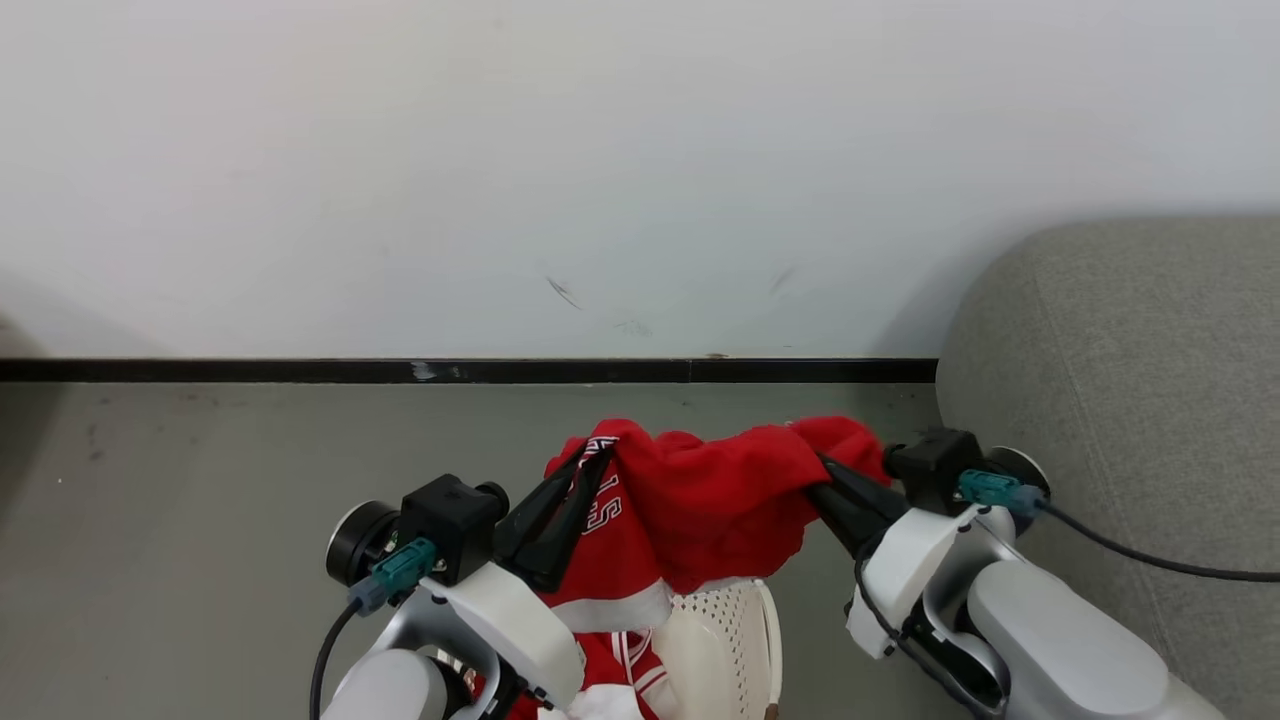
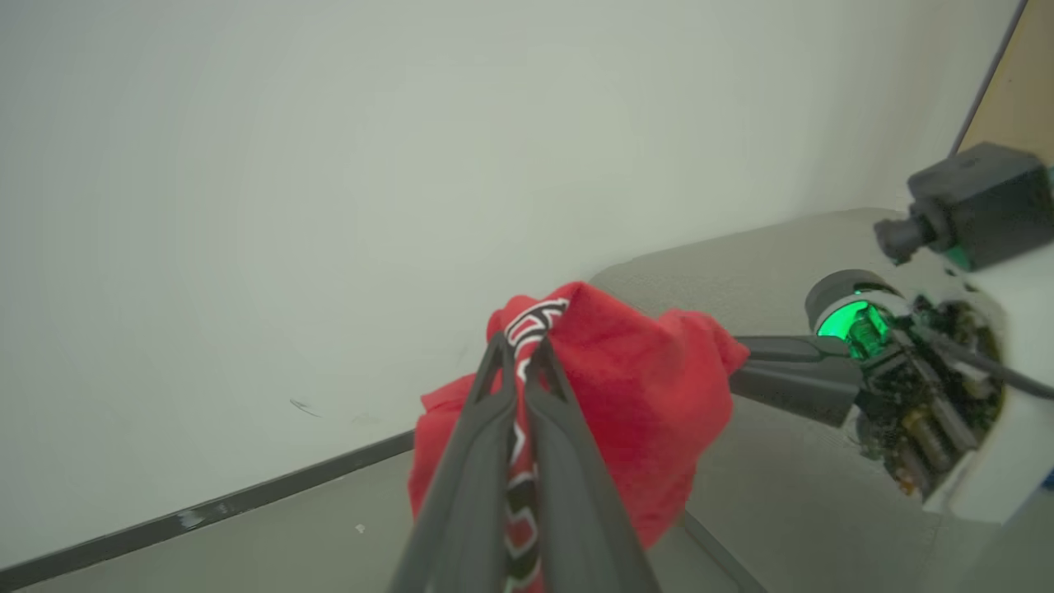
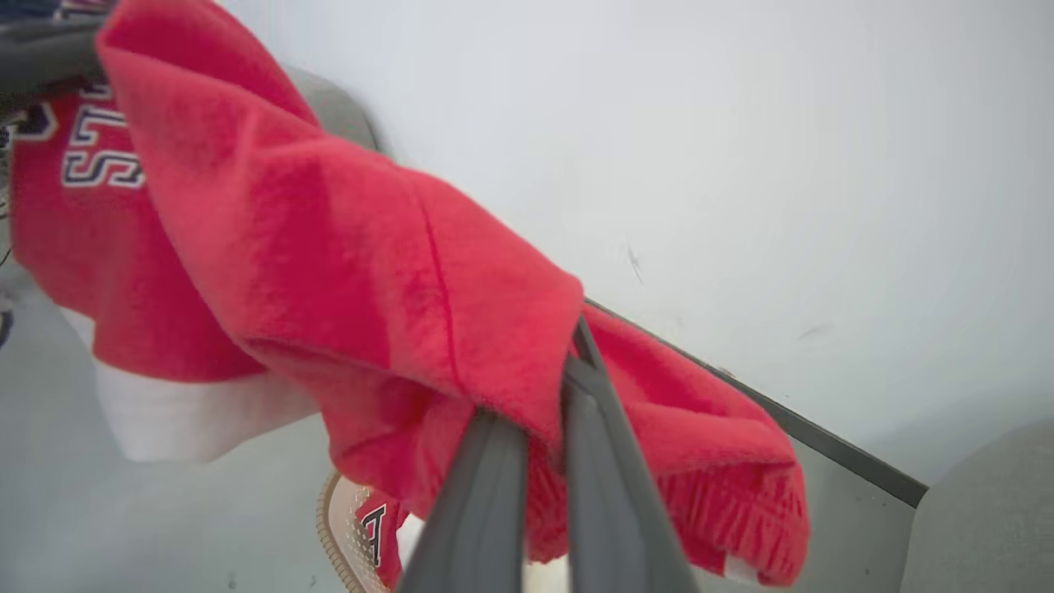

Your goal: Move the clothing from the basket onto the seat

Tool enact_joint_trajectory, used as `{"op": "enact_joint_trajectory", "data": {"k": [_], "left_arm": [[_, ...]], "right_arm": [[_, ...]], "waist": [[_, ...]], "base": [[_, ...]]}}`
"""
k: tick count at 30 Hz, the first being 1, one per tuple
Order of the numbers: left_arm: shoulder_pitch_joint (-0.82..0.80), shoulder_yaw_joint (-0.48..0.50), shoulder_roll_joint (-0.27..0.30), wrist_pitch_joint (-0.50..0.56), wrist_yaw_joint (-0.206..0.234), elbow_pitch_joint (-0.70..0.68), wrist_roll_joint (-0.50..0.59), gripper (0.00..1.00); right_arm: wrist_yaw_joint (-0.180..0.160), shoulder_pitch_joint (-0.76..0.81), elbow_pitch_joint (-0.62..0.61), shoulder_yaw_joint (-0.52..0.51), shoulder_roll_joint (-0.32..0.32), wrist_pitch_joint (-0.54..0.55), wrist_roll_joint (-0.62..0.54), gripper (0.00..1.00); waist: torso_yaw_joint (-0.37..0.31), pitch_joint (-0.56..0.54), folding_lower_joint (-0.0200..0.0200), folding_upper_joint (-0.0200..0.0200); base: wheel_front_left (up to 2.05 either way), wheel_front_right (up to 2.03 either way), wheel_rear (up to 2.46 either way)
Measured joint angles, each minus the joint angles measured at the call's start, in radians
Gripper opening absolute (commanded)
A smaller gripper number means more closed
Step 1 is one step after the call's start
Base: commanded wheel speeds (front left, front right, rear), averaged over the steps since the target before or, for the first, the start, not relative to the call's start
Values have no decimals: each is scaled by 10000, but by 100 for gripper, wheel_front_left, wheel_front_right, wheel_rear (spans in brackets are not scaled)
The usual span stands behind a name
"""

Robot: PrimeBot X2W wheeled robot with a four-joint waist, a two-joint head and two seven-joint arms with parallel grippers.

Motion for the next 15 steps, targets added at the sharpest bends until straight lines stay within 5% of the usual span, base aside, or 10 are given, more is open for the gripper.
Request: {"op": "enact_joint_trajectory", "data": {"k": [2, 15], "left_arm": [[114, 15, 6, -63, 2, 35, -35, 99], [523, -52, -6, -491, -17, 73, -222, 100]], "right_arm": [[0, 91, -224, -336, -65, -2, 73, 0], [0, 514, -1162, -2360, -763, -2, -58, 0]], "waist": [[-90, -11, 0, 0], [-613, -125, 0, 0]], "base": [[0, 0, 0], [0, 0, 0]]}}
